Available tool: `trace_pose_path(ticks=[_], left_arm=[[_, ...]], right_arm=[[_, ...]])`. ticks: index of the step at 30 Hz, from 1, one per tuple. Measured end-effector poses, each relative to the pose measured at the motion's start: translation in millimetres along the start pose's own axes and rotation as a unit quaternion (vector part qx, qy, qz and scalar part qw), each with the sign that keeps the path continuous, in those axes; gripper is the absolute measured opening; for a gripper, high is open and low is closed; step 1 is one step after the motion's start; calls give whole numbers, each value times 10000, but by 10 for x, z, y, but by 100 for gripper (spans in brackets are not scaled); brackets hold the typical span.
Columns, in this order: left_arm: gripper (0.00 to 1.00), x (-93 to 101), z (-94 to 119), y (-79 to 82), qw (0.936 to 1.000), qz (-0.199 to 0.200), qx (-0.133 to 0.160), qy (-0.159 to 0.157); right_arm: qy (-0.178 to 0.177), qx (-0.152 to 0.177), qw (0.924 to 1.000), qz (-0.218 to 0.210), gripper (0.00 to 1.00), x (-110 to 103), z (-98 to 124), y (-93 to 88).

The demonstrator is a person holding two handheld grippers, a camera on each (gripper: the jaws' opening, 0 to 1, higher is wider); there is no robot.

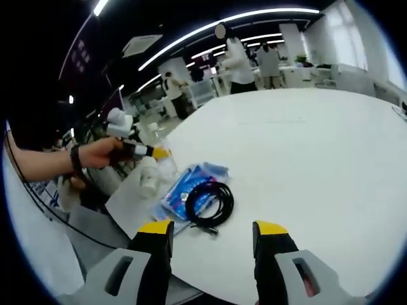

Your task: Arrange the tabletop items into an orderly group along one side of the table until the central work area is clear of visible clutter.

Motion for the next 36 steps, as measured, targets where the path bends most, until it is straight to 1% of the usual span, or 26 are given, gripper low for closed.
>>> trace_pose_path(ticks=[3, 5, 7, 9, 10, 11, 13, 17, 19, 24, 28, 36], left_arm=[[38, 29, 29, -42, 9997, -235, -19, -7], [38, 103, 77, -86, 9992, -398, -50, -14], [38, 72, 74, -77, 9984, -552, -84, -13], [38, 149, 91, -123, 9975, -682, -167, -4], [38, 156, 88, -151, 9969, -751, -236, -7], [38, 155, 88, -124, 9971, -748, -99, -5], [38, 133, 83, -138, 9973, -724, -129, -33], [38, 173, 107, -157, 9969, -777, -94, -24], [38, 162, 109, -152, 9972, -748, -81, -5], [38, 165, 95, -127, 9971, -759, -105, -31], [38, 156, 70, -106, 9973, -727, -85, -48], [37, 153, 62, -63, 9979, -647, -55, -3]], right_arm=[[-17, 37, 10000, -33, 51, -27, 3, 11], [-19, 42, 10000, -35, 51, -31, 1, 7], [-5, 4, 10000, -21, 51, -45, -3, -11], [-9, -16, 10000, 9, 51, -65, -2, -21], [-3, -21, 10000, 0, 51, -78, 1, -23], [-1, -18, 10000, -8, 52, -81, 1, -23], [-6, -7, 10000, -13, 52, -84, 2, -18], [-5, -7, 10000, -29, 52, -104, 2, -27], [-5, -26, 10000, 4, 52, -106, 4, -31], [-16, 24, 10000, -71, 52, -108, 1, -27], [24, -62, 10000, -26, 52, -122, -36, -64], [52, -70, 10000, -44, 52, -131, -69, -46]])
Point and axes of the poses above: the point that each gripper's makers call its tool centre point, and the gripper's own axes: z roughly backward along the fingers, x roughly to its right, y roughly out of its top, the point moved 5 cm from there along z, roughly backward along the fingers, and after that the axes turned 6 degrees about -y, right-handed, at the moved point
